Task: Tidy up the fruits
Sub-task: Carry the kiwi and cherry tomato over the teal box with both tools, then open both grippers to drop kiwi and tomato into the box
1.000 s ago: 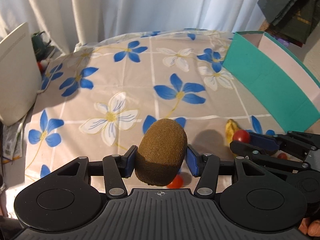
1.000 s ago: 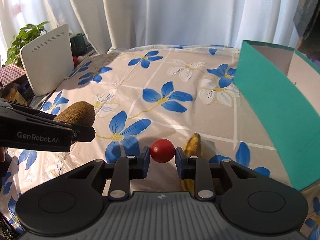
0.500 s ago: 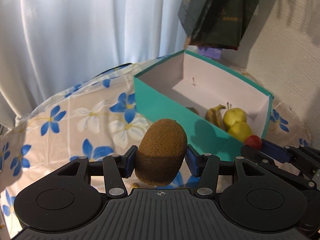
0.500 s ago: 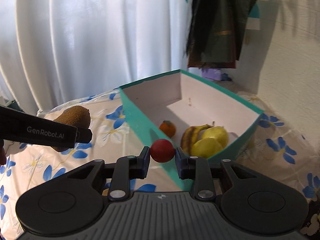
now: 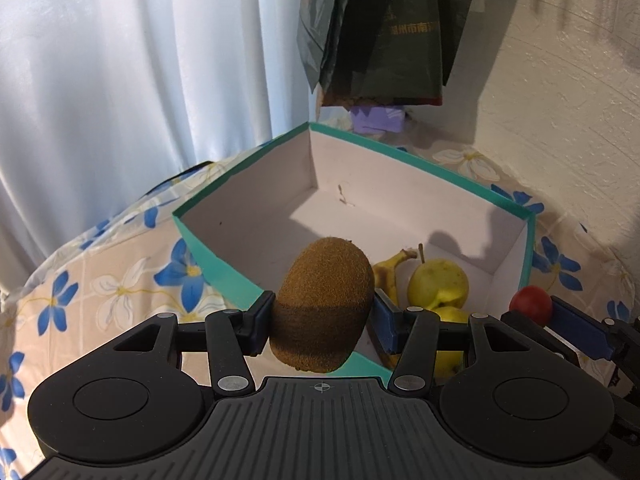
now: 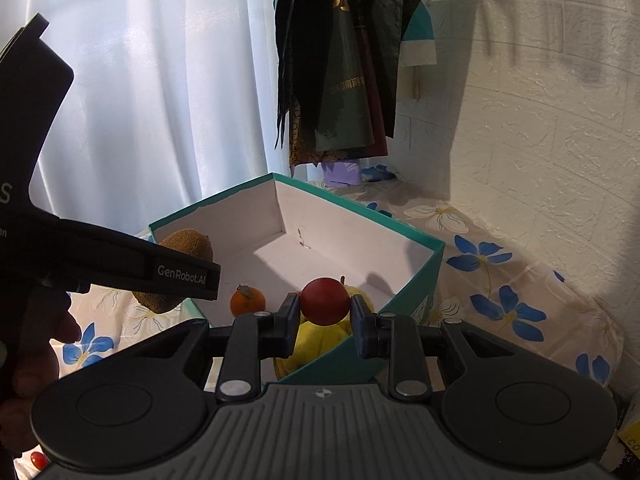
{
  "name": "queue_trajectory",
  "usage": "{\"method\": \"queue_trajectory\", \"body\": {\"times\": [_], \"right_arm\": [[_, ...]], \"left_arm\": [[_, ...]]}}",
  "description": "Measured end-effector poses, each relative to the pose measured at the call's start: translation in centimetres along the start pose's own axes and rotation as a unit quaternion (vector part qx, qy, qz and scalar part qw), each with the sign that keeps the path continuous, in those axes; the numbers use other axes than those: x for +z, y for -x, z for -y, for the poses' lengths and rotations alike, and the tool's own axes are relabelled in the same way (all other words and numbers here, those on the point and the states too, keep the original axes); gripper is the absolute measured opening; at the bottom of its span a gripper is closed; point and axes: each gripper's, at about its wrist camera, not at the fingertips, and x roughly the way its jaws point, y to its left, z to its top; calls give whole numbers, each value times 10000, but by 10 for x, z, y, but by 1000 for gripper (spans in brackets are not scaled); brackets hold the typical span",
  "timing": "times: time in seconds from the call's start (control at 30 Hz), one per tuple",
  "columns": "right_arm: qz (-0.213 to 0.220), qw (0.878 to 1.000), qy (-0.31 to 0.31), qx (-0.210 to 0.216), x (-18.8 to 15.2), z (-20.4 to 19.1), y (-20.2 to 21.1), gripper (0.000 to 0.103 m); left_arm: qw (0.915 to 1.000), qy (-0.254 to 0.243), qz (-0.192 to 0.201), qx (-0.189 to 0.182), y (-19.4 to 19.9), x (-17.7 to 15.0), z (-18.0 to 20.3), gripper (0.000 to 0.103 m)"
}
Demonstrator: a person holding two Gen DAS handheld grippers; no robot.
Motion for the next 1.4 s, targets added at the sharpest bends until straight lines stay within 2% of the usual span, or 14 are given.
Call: {"method": "queue_trajectory", "body": {"times": [0.2, 0.37, 0.6, 1.1, 1.2, 1.27, 1.33, 1.4], "right_arm": [[23, 10000, 4, -88, 3, 6, -19, 26], [-89, 9999, 37, -106, 1, 7, -34, 26], [-160, 9998, 102, -98, 0, 6, -46, 26], [-257, 9995, 174, -105, 1, 6, -62, 27], [-201, 9996, 163, -123, 2, 7, -59, 35], [-129, 9997, 152, -138, 4, 7, -57, 46], [-69, 9997, 160, -155, 5, 8, -54, 49], [-34, 9997, 152, -166, 6, 8, -52, 51]], "left_arm": [[10000, 5, -64, 19, -22, 5, 2, 56], [10000, -28, 29, 69, -36, 6, 3, 56], [9998, 32, -173, 73, -59, 6, 0, 56], [9997, 138, -212, 6, -68, 6, -6, 58], [9997, 166, -183, -19, -68, 6, -7, 58], [9997, 179, -138, -15, -66, 6, -7, 63], [9997, 224, -120, -33, -64, 6, -8, 68], [9996, 259, -108, -45, -63, 7, -10, 69]]}}
